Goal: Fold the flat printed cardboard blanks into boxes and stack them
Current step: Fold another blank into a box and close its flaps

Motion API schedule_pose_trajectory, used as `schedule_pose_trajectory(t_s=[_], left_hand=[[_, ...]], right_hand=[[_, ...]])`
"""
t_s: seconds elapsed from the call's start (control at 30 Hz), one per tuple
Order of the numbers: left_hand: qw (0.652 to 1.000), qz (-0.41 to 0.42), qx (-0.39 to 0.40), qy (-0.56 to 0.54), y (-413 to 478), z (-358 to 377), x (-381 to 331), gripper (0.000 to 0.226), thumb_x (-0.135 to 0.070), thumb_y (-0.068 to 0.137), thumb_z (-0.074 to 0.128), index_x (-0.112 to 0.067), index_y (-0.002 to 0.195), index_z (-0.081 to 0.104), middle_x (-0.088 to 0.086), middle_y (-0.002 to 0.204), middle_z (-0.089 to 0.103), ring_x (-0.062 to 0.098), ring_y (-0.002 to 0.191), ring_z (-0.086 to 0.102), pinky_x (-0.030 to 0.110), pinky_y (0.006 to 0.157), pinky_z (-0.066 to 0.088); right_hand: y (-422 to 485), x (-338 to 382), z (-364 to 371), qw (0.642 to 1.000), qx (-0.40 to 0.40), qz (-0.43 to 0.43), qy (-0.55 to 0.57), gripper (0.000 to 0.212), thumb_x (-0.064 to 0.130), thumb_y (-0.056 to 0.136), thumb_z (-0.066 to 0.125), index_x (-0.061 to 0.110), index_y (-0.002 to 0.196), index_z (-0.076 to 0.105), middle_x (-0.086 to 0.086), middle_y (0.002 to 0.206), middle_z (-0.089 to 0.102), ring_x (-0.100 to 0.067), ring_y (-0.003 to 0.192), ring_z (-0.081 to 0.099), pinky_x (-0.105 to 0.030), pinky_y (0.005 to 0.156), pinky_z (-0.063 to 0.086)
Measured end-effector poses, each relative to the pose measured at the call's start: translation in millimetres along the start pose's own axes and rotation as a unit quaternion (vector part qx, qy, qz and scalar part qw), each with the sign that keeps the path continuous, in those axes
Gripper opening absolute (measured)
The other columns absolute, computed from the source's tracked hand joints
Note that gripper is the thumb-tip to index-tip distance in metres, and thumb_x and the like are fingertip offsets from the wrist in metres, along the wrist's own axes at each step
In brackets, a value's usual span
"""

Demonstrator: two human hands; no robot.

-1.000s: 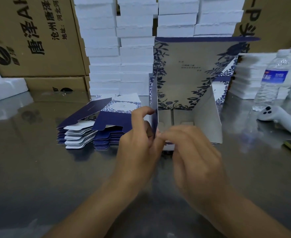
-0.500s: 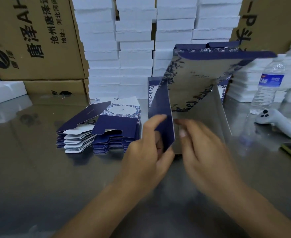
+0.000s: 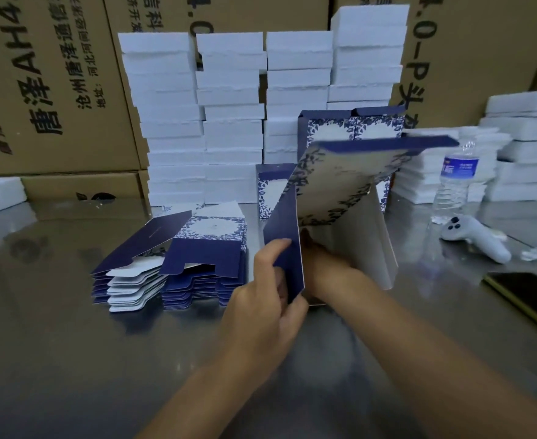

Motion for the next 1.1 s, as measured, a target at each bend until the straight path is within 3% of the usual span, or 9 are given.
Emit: schedule_pose_trajectory(t_s=[0.2, 0.43, 0.57, 0.63, 0.7, 0.8, 0.9, 1.0, 1.1], left_hand=[[0.999, -0.023, -0.023, -0.006, 3, -4, 4, 0.048, -0.036, 0.075, 0.042, -0.039, 0.121, 0.028, -0.017, 0.060, 0.045, 0.007, 0.048, 0.038, 0.017, 0.046, 0.027], [1.000, -0.020, -0.019, 0.013, 5, -7, 2, 0.048, -0.035, 0.078, 0.044, -0.035, 0.123, 0.029, -0.010, 0.051, 0.039, 0.010, 0.051, 0.041, 0.017, 0.048, 0.028], [0.999, -0.026, -0.030, 0.017, 6, -12, 5, 0.049, -0.032, 0.081, 0.045, -0.034, 0.127, 0.028, -0.013, 0.052, 0.043, 0.007, 0.051, 0.043, 0.015, 0.046, 0.030], [0.998, -0.031, -0.050, 0.022, 8, -15, 7, 0.047, -0.030, 0.082, 0.046, -0.030, 0.126, 0.030, -0.019, 0.050, 0.037, 0.000, 0.050, 0.040, 0.010, 0.046, 0.029], [0.997, -0.047, -0.068, 0.008, 9, -17, 11, 0.045, -0.023, 0.084, 0.052, -0.034, 0.123, 0.032, -0.014, 0.051, 0.042, -0.001, 0.049, 0.042, 0.008, 0.046, 0.030], [0.992, -0.075, -0.088, -0.050, 11, -21, 19, 0.044, -0.026, 0.084, 0.056, -0.051, 0.114, 0.036, -0.007, 0.058, 0.050, 0.003, 0.050, 0.047, 0.009, 0.049, 0.036], [0.976, -0.138, -0.057, -0.158, 14, -19, 24, 0.041, -0.048, 0.079, 0.061, -0.061, 0.115, 0.046, -0.004, 0.060, 0.051, 0.003, 0.056, 0.050, 0.020, 0.059, 0.045], [0.961, -0.139, -0.001, -0.240, 14, -12, 21, 0.034, -0.057, 0.083, 0.057, -0.056, 0.117, 0.050, -0.013, 0.068, 0.058, -0.002, 0.063, 0.055, 0.010, 0.062, 0.044], [0.969, -0.109, 0.024, -0.220, 13, -9, 16, 0.040, -0.064, 0.086, 0.040, -0.054, 0.123, 0.051, -0.020, 0.081, 0.053, -0.001, 0.075, 0.054, 0.009, 0.075, 0.042]], right_hand=[[-4, 8, -14, 0.997, -0.023, -0.014, -0.072, 0.038, 0.032, 0.092, 0.050, 0.016, 0.126, 0.050, -0.009, 0.129, 0.052, -0.026, 0.118, 0.052, -0.033, 0.090, 0.042], [-7, 11, -7, 0.995, 0.072, -0.040, -0.064, 0.029, 0.030, 0.094, 0.046, 0.016, 0.118, 0.052, -0.007, 0.122, 0.057, -0.025, 0.110, 0.056, -0.033, 0.091, 0.046], [-18, 20, -15, 0.986, 0.078, -0.134, -0.064, 0.015, 0.021, 0.091, 0.046, 0.015, 0.078, 0.049, -0.006, 0.097, 0.062, -0.023, 0.087, 0.057, -0.028, 0.073, 0.045], [-34, 23, -28, 0.983, 0.049, -0.176, -0.019, 0.027, 0.022, 0.092, 0.044, 0.020, 0.064, 0.043, -0.001, 0.076, 0.054, -0.019, 0.072, 0.052, -0.028, 0.064, 0.041], [-51, 20, -39, 0.975, -0.020, -0.220, 0.024, 0.028, 0.025, 0.094, 0.041, 0.023, 0.067, 0.047, 0.003, 0.074, 0.055, -0.020, 0.076, 0.054, -0.034, 0.069, 0.047], [-76, 16, -45, 0.958, -0.074, -0.266, 0.070, 0.013, 0.036, 0.094, 0.043, 0.031, 0.095, 0.055, 0.009, 0.083, 0.064, -0.017, 0.085, 0.058, -0.040, 0.075, 0.050], [-87, 8, -40, 0.963, -0.084, -0.255, 0.022, 0.029, 0.044, 0.090, 0.049, 0.045, 0.115, 0.035, 0.013, 0.106, 0.063, -0.015, 0.101, 0.058, -0.035, 0.081, 0.048], [-85, 4, -41, 0.951, -0.187, -0.246, -0.035, 0.022, 0.026, 0.088, 0.048, 0.037, 0.105, 0.040, 0.012, 0.108, 0.061, -0.021, 0.098, 0.058, -0.032, 0.077, 0.042], [-85, 6, -37, 0.926, -0.282, -0.247, -0.040, 0.011, 0.014, 0.074, 0.046, 0.018, 0.081, 0.053, 0.004, 0.075, 0.061, -0.023, 0.071, 0.059, -0.032, 0.068, 0.040]])
Point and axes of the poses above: each hand's wrist, its own y-axis towards the middle knuckle, its own z-axis out of the palm, x = y × z, the point moved 5 cm from there along y, towards the middle knuckle
